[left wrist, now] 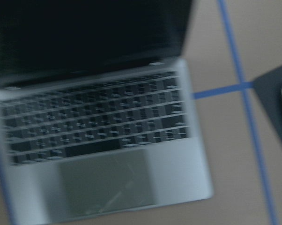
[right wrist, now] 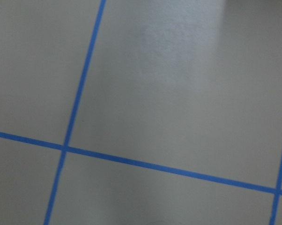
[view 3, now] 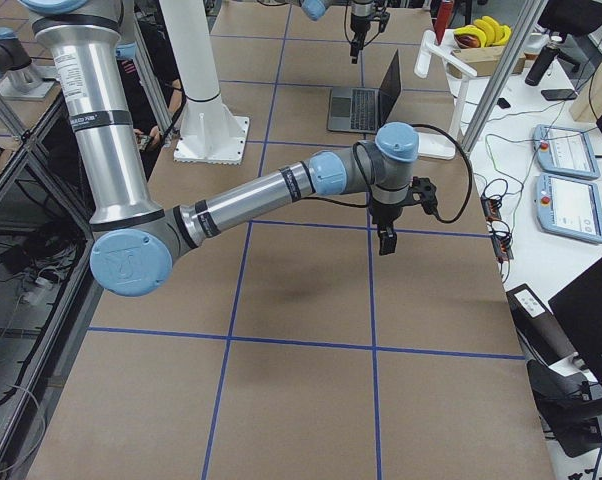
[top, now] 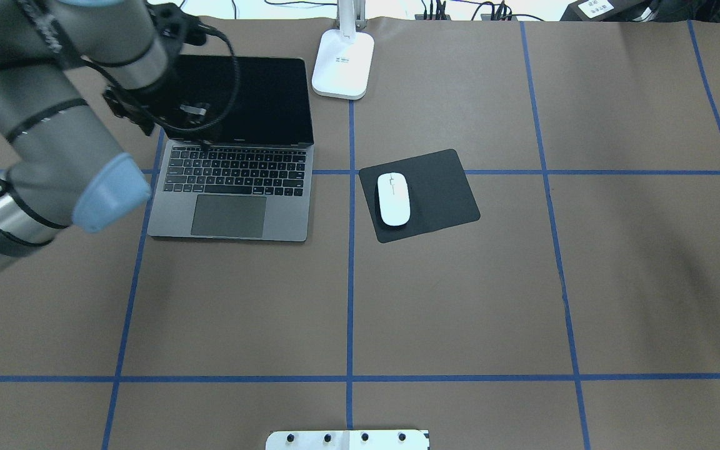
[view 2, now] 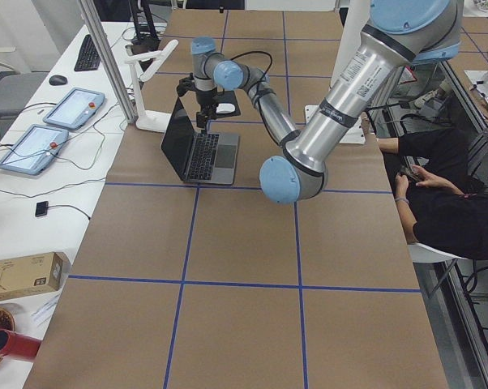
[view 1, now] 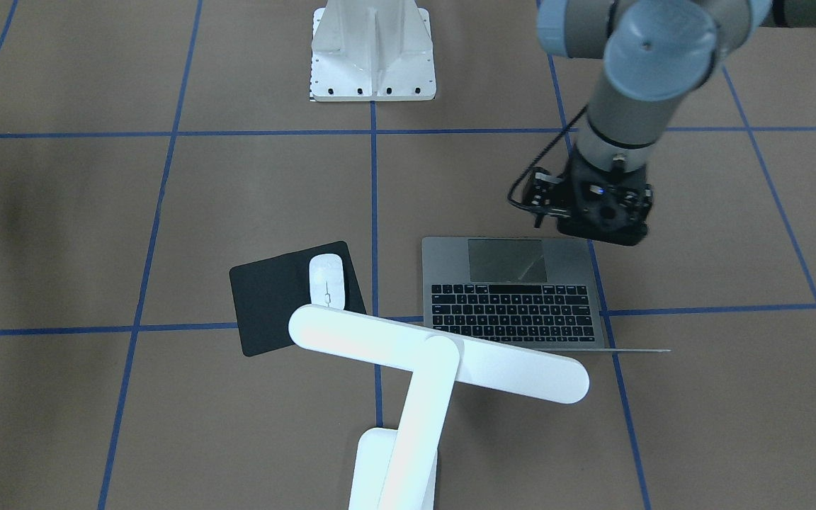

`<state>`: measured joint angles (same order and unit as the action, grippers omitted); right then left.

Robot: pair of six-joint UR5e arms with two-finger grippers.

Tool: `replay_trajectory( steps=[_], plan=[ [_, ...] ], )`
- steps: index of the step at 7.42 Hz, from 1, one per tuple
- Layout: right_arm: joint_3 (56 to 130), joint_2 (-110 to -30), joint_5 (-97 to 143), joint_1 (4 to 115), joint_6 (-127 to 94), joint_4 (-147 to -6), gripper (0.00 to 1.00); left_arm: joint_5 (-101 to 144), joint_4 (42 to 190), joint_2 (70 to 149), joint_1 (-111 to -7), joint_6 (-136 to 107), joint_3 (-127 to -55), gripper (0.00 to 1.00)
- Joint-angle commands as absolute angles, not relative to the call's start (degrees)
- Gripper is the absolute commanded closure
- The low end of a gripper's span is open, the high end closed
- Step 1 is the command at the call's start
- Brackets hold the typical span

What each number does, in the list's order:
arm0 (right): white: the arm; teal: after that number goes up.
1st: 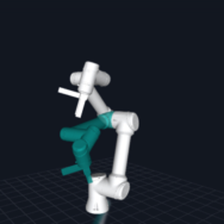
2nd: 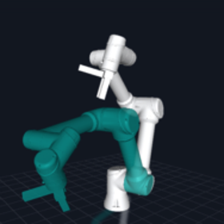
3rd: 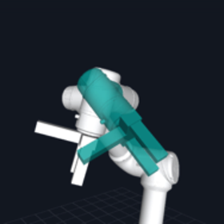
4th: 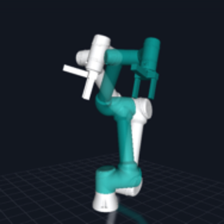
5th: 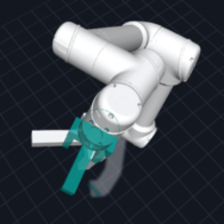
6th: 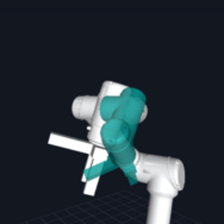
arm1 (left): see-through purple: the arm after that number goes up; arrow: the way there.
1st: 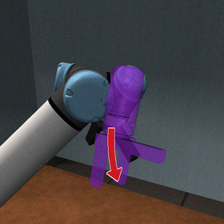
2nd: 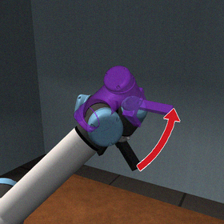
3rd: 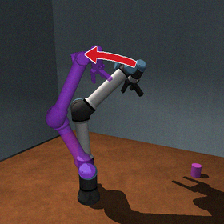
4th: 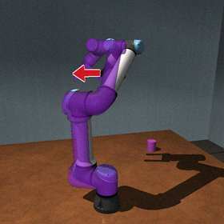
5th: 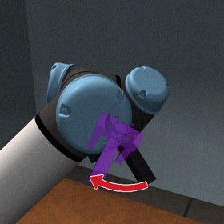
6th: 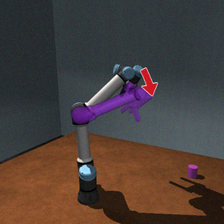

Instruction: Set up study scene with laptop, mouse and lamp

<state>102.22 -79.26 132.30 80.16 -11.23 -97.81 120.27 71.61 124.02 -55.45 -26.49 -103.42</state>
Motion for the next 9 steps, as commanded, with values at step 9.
replay_trajectory(
  steps=[9],
  plan=[
    [102.39,-88.14,132.8,83.5,-10.99,-97.65,0.0,135.61,84.2,87.49,-90.09,11.78,-98.5,0.0]
  ],
)
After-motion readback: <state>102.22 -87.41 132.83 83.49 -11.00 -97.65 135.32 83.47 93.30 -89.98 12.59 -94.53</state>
